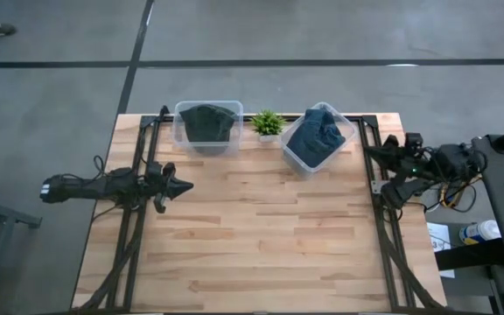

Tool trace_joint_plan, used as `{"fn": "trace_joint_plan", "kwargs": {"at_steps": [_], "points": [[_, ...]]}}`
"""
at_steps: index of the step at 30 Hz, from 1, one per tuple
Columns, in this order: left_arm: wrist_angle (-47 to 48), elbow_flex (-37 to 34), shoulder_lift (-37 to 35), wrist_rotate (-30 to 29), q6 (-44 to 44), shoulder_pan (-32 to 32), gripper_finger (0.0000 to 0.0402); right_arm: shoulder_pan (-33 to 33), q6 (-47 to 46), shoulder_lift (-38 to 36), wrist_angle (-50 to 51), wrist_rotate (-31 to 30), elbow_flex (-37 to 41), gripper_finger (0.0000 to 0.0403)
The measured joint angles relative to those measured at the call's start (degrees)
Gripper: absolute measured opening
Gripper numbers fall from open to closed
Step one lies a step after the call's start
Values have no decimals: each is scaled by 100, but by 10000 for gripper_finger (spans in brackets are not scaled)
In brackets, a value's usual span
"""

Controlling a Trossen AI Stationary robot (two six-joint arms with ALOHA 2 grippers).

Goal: Pick and place caps into container
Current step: Return to Home Position

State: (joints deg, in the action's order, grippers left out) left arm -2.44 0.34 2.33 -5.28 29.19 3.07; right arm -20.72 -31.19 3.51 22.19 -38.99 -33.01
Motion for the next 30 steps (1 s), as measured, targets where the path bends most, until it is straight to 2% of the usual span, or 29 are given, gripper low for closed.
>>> {"fn": "trace_joint_plan", "kwargs": {"at_steps": [3,8,14,18,20,24,30], "points": [[-17,0,0,2,-2,0,0,-1,382,-346,-261,182,136,8],[-14,0,0,4,-2,0,0,-1,930,-331,-405,621,52,8],[33,0,20,7,-4,0,0,-1,1620,-348,-360,707,-112,8],[36,0,28,7,-4,0,0,-1,1580,-350,-420,847,43,8],[38,0,28,9,-4,0,0,0,1506,-350,-819,976,303,8],[38,0,28,9,-4,0,0,-1,1679,-350,-2227,1250,1097,8],[40,0,28,11,-4,0,0,121,2151,-352,-3867,1205,2077,8]]}}
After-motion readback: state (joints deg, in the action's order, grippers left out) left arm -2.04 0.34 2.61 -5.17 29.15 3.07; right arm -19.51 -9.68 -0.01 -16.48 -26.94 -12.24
